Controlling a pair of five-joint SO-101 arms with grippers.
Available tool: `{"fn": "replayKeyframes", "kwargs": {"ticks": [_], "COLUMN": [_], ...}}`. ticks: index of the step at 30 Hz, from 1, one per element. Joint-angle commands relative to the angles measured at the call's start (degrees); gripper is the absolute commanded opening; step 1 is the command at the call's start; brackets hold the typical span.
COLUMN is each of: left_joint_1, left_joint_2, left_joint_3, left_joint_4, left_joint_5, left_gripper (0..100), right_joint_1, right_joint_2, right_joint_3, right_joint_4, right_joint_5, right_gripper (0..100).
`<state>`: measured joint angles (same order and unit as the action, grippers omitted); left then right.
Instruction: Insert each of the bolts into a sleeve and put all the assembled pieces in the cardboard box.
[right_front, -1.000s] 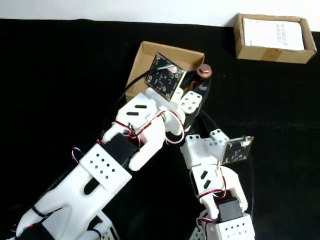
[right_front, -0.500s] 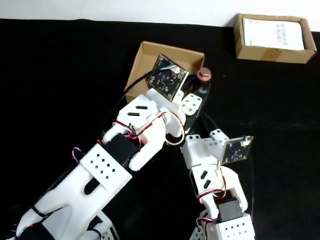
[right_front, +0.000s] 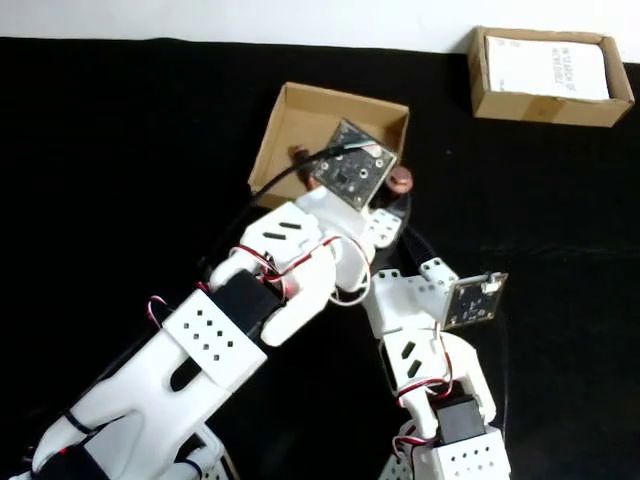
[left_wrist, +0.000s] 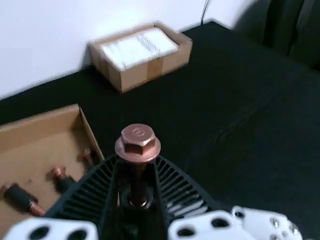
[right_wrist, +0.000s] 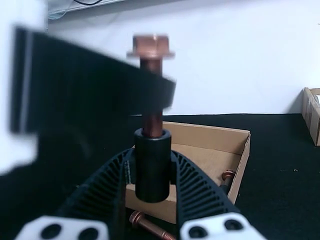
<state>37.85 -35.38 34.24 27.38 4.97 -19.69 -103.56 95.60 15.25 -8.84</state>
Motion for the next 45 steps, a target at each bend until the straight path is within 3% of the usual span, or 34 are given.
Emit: {"fn": "replayKeyframes", "kwargs": {"ticks": [1, 8, 17, 22, 24, 28, 38, 45], "left_joint_1": [0.75, -1.63, -6.99, -10.86, -14.11, -21.05, -32.75, -43.38], "left_joint_2": [-0.4, -0.84, -10.07, -20.35, -25.01, -33.54, -50.42, -63.25], "left_joint_3": [-2.77, -6.37, -13.41, -11.82, -9.54, -3.65, 9.1, 23.78], "left_joint_4": [0.79, 10.29, 31.65, 38.15, 38.68, 38.42, 37.89, 33.41], "left_joint_5": [0.44, 6.51, 7.38, 7.3, 7.3, 7.21, 7.21, 7.21], "left_gripper": [5, 21, 21, 21, 18, 1, 1, 1], "right_joint_1": [0.04, 0.13, 5.41, 7.25, 7.43, 7.34, 6.99, 2.77], "right_joint_2": [-0.31, -0.13, 1.63, 14.46, 22.29, 39.25, 72.57, 93.85], "right_joint_3": [4.53, 3.47, -4.79, -16.4, -23.78, -40.13, -80.22, -103.52], "right_joint_4": [-1.1, -0.84, -0.66, -0.57, 1.01, 5.93, 21.41, 33.45], "right_joint_5": [0.44, 0.09, -4.31, -7.56, -9.41, -12.31, -11.69, -3.78], "right_gripper": [0.8, 0.8, 0.8, 0.8, 0.8, 0.8, 0.8, 0.8]}}
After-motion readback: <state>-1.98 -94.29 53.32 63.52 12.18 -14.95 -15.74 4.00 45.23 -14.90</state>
